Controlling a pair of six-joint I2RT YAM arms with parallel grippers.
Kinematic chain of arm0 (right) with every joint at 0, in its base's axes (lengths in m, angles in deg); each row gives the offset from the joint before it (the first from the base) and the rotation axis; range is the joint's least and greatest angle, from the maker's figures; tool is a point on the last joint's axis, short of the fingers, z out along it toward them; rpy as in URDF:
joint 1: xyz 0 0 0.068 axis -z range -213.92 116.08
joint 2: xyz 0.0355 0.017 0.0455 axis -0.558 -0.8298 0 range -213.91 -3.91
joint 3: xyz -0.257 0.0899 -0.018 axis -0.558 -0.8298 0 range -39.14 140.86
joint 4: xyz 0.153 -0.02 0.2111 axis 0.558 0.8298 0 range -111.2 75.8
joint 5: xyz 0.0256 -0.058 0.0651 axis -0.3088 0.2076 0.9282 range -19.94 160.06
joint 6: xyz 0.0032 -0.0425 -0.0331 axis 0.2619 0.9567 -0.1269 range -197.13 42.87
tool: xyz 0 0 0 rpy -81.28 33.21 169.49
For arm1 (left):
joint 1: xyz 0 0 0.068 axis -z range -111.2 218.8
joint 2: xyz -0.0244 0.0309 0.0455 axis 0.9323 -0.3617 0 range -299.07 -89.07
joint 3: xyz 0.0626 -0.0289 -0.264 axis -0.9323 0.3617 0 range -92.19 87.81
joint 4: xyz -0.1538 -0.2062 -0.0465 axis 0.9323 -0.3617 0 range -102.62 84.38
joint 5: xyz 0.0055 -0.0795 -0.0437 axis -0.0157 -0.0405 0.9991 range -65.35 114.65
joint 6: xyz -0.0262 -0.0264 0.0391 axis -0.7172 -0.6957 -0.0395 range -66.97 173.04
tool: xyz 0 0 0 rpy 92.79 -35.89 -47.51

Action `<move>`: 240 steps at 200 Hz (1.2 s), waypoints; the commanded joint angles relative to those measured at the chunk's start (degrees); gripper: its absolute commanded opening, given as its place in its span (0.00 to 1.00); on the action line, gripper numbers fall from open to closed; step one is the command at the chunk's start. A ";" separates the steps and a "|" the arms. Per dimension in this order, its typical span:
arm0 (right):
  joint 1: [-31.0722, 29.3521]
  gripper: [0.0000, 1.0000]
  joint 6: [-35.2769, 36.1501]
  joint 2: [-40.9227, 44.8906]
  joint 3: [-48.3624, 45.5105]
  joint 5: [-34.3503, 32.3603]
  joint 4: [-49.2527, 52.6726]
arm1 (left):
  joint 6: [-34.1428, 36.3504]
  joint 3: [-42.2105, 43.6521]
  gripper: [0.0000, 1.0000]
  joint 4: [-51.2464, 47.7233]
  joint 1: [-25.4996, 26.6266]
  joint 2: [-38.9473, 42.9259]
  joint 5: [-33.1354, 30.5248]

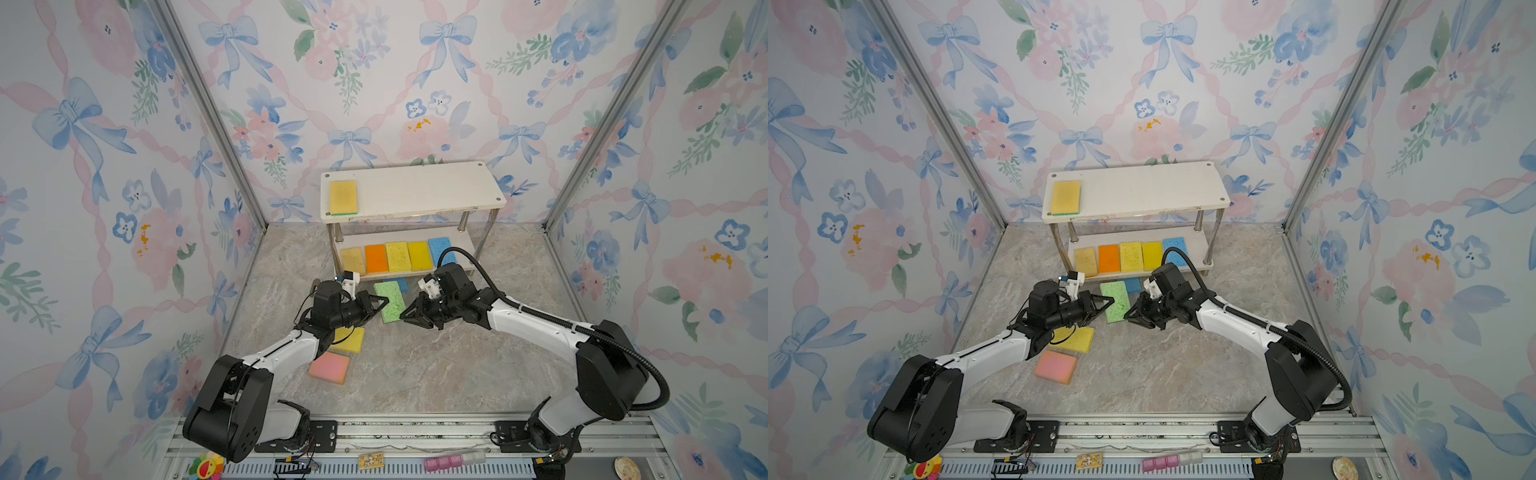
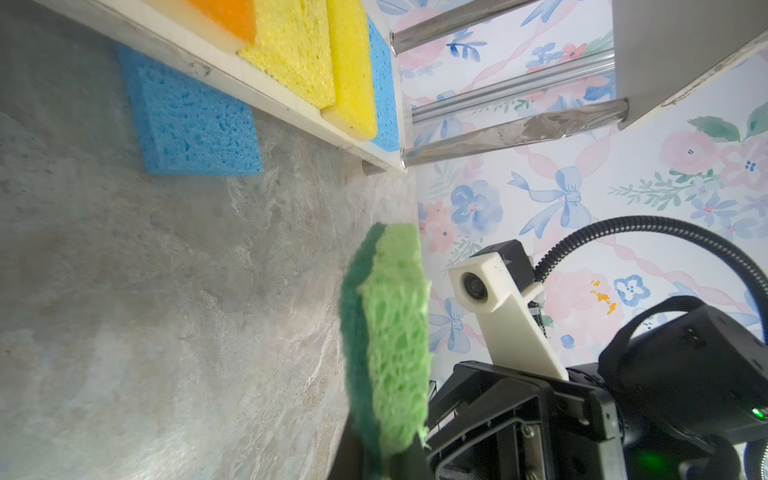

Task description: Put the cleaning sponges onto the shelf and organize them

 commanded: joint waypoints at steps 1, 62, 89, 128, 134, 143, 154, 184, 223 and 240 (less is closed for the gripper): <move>-0.47 0.16 0.19 -0.27 0.06 0.15 -1.00 | -0.35 0.79 0.01 1.07 -0.08 1.11 0.95; -0.47 0.05 0.96 0.01 0.22 -0.35 -0.12 | -0.85 0.81 0.05 1.10 -0.10 0.76 0.81; -0.42 0.03 2.03 0.18 0.91 -1.30 1.51 | -1.05 0.93 0.19 1.11 -0.10 0.51 0.81; -0.47 0.02 2.58 0.09 1.30 -1.69 2.00 | -1.30 0.77 0.38 1.04 -0.17 0.01 1.07; -0.43 0.02 2.62 0.02 1.33 -1.71 2.00 | -1.27 0.79 0.41 1.06 -0.18 -0.15 1.19; -0.49 0.01 2.59 -0.05 1.30 -1.87 1.96 | -1.39 0.74 0.47 1.07 -0.17 -0.20 1.32; -0.42 0.01 2.66 -0.09 1.31 -1.84 1.86 | -1.48 0.83 0.56 1.07 -0.21 -0.12 1.30; -0.23 0.01 2.73 -0.31 1.17 -1.95 1.88 | -1.82 0.89 0.89 1.10 -0.29 0.42 1.18; 0.69 0.01 3.89 -0.36 1.79 -2.41 3.61 | -2.52 1.98 0.98 0.73 -1.03 3.47 0.18; 0.74 0.01 5.38 -0.36 2.85 -2.91 5.68 | -2.47 2.88 0.98 -0.06 -2.03 5.89 -0.37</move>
